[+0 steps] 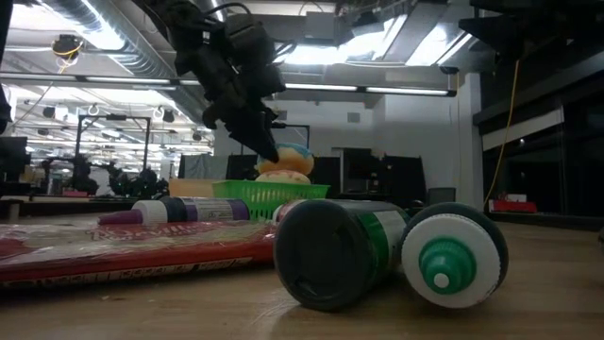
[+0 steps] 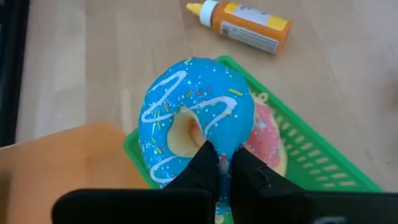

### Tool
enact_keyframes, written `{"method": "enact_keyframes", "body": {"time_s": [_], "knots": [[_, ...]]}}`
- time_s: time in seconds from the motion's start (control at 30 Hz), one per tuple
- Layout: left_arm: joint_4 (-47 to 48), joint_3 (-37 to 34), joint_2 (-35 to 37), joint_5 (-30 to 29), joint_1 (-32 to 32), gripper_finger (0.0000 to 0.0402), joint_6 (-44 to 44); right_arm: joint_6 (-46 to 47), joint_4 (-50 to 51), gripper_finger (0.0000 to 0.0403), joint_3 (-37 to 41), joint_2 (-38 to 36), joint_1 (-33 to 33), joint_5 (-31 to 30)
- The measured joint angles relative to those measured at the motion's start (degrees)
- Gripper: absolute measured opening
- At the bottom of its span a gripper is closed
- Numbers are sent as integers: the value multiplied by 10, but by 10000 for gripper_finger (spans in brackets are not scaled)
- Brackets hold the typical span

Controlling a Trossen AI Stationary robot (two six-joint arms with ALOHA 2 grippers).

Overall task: Pick & Place Food Item
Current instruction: Put the blue donut into the green bin, then put the red popcorn bag into the orange bin

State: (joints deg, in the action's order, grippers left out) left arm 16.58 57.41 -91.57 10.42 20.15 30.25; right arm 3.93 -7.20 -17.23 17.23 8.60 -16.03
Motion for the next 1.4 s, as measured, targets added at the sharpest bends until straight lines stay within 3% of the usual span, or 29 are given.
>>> {"method": "enact_keyframes", "body": {"time_s": [0.37, 0.93, 1.1, 1.4], "knots": [[25, 0, -6, 13, -14, 24, -19, 1, 0, 213, 0, 0, 0, 0], [25, 1, 18, 8, -25, 218, -9, 12, 2, 213, 0, 0, 0, 5], [26, 1, 47, -33, -29, 232, 8, 12, 2, 213, 0, 0, 0, 5], [-1, 1, 96, -36, -33, 226, -9, 12, 2, 213, 0, 1, 0, 5]]}}
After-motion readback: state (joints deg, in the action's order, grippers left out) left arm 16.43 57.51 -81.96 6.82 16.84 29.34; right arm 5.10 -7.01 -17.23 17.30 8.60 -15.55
